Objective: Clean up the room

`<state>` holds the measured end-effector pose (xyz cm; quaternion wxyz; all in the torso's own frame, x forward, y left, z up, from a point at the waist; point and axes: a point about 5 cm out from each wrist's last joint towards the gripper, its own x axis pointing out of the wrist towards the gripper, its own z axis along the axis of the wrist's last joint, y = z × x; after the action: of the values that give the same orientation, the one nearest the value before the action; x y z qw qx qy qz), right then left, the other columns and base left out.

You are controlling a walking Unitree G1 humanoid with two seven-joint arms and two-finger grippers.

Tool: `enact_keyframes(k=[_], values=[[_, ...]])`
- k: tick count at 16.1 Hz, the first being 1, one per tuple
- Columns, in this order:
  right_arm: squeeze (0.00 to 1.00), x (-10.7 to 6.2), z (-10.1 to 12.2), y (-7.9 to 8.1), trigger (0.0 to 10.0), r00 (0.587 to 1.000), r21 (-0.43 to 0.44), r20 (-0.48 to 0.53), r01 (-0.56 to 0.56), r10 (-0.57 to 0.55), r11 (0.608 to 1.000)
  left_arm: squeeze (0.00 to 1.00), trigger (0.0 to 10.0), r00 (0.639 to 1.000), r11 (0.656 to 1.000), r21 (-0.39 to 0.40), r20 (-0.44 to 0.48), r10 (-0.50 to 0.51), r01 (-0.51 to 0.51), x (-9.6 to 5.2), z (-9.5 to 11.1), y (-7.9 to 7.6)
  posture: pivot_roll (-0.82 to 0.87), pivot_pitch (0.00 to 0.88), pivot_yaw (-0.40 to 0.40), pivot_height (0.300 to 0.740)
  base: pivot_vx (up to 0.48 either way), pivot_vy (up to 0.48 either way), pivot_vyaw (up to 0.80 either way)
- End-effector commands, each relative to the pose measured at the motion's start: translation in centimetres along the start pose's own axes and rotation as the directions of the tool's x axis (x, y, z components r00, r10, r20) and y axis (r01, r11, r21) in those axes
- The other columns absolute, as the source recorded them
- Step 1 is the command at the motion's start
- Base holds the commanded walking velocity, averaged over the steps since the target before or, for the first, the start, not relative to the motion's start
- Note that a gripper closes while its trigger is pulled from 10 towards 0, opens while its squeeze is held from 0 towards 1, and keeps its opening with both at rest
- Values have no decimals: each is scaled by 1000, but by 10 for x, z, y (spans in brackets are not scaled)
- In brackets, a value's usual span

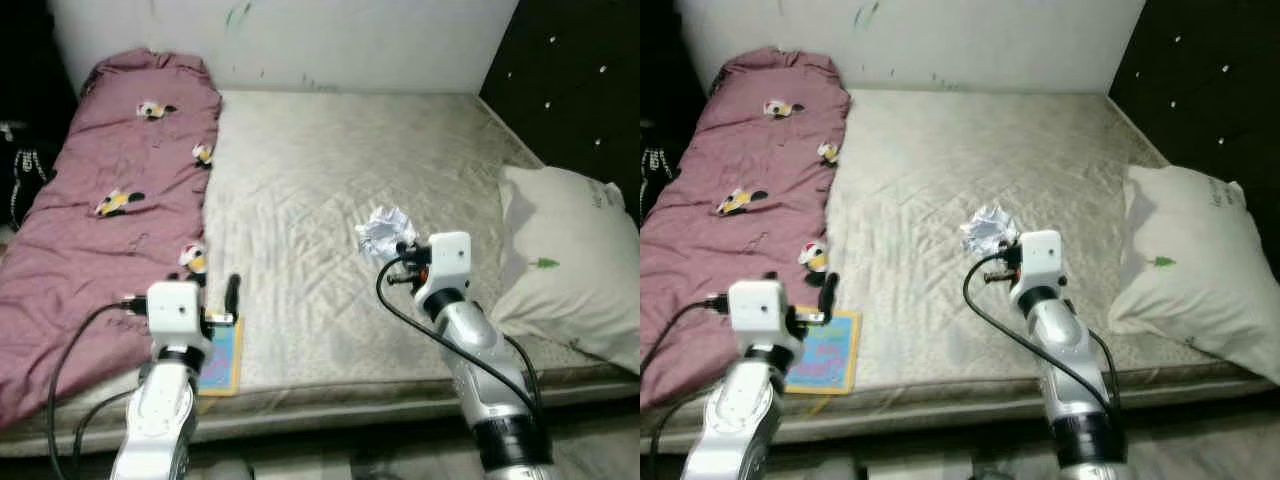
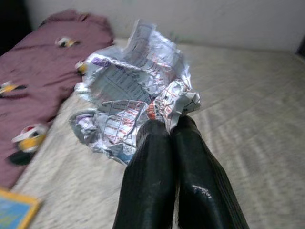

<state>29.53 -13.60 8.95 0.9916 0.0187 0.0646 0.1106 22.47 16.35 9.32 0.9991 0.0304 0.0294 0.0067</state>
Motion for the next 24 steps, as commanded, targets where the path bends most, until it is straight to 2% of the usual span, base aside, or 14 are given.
enact_keyframes(k=[1,3,5,7,10,13,17,20,22,24], values=[[0,3,8,4,10000,999,-19,33,-27,27,999,0,10000,1000,1000,6,4,12,-12,1,1,2,55,0,-76,740,0,0,619],[0,3,13,7,10000,996,-63,59,-57,61,996,0,10000,1000,1000,-24,0,-13,13,0,0,3,59,0,-76,740,0,223,619],[0,4,14,6,10000,996,-56,59,-56,59,997,0,10000,1000,999,-45,-6,-10,10,-2,-1,3,54,0,-76,740,0,448,613],[0,4,16,8,10000,996,-64,64,-59,63,996,0,10000,1000,1000,-16,8,-25,25,-2,1,0,55,0,-80,740,0,448,269],[0,5,20,20,10000,990,-99,80,-105,113,990,0,10000,1000,1000,-7,-2,-24,24,-2,0,-1,55,0,-83,740,0,446,0],[0,4,18,20,10000,990,-69,73,-113,118,991,0,10000,1000,1000,-4,-6,19,-19,-1,1,4,56,0,-85,740,0,460,0],[0,4,18,18,10000,991,-69,71,-108,113,992,0,10000,1000,1000,0,-7,12,-12,-1,1,4,56,0,-86,740,0,472,0],[0,-2,14,13,10000,992,-60,69,-104,108,993,0,10000,1000,1000,2,2,18,-18,-3,1,4,53,0,-84,740,0,472,0],[0,-16,9,-3,10000,996,-62,65,-61,65,996,0,10000,1000,1000,-4,6,29,-28,-12,3,6,57,0,-83,740,0,394,0],[0,-30,1,-17,10000,1000,-55,29,-7,8,998,0,10000,1000,1000,-9,14,-2,2,-25,2,6,51,0,-77,740,0,0,0]])
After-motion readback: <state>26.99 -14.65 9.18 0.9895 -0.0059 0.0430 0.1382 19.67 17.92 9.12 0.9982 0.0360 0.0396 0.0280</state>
